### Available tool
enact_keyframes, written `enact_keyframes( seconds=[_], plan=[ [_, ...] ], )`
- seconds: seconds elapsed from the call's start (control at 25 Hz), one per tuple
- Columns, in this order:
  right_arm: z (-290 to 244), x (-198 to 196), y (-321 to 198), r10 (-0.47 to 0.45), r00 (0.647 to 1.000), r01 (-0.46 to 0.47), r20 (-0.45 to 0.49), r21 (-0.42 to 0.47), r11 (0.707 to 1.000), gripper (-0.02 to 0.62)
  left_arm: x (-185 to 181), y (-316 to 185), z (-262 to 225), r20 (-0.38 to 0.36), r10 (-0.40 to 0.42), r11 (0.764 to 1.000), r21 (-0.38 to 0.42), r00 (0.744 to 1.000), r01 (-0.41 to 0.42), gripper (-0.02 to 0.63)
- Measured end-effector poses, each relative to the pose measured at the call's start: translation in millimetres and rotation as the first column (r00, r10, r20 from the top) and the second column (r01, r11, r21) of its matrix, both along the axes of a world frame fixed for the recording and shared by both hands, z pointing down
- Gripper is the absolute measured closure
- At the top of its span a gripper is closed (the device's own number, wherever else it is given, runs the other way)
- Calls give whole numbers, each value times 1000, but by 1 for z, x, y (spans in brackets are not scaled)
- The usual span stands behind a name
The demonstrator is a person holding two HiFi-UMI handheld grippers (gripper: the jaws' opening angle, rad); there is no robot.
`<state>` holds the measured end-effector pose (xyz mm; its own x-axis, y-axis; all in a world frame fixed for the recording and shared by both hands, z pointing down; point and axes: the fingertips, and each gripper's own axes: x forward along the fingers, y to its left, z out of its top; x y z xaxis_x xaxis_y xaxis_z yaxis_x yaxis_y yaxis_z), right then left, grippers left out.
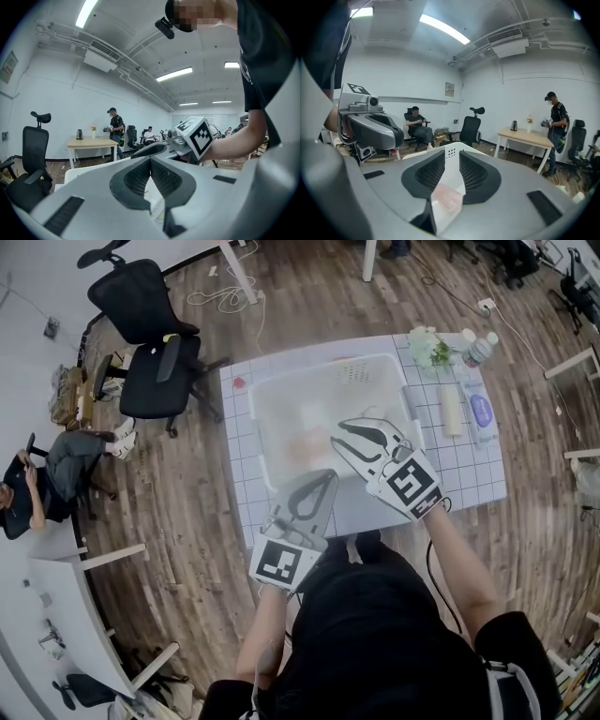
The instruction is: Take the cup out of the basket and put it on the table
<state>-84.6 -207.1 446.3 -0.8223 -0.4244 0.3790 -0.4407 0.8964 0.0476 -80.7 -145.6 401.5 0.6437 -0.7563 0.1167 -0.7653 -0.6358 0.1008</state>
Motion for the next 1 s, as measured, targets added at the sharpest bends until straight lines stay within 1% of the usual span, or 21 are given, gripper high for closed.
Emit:
enact_keyframes(
  seconds=[0.12,0.28,0.44,0.6,0.68,0.84,1.0],
  plan=[
    [12,-5,-7,-31,999,30,-23,-22,999,492,-1,-2,0,-2,-4,1000,-2,1000,4,597],
    [29,-13,-17,-77,995,73,-68,-57,996,462,-3,-4,2,-1,-8,1000,-15,1000,8,597],
    [48,-19,-24,-115,983,106,-145,-70,992,459,-3,-4,7,10,-1,1000,-31,1000,1,597],
    [71,-22,-32,-163,967,142,-195,-117,983,459,-2,-3,10,8,2,999,-38,1000,-2,597],
    [82,-24,-37,-194,958,163,-213,-155,974,459,-2,-3,11,7,-1,999,-41,1000,2,597],
    [105,-25,-42,-254,938,194,-234,-252,948,459,0,-3,14,6,0,999,-48,1000,0,597],
    [128,-27,-47,-280,928,194,-244,-325,926,459,2,-4,15,12,14,999,-44,1000,-13,597]
  ],
)
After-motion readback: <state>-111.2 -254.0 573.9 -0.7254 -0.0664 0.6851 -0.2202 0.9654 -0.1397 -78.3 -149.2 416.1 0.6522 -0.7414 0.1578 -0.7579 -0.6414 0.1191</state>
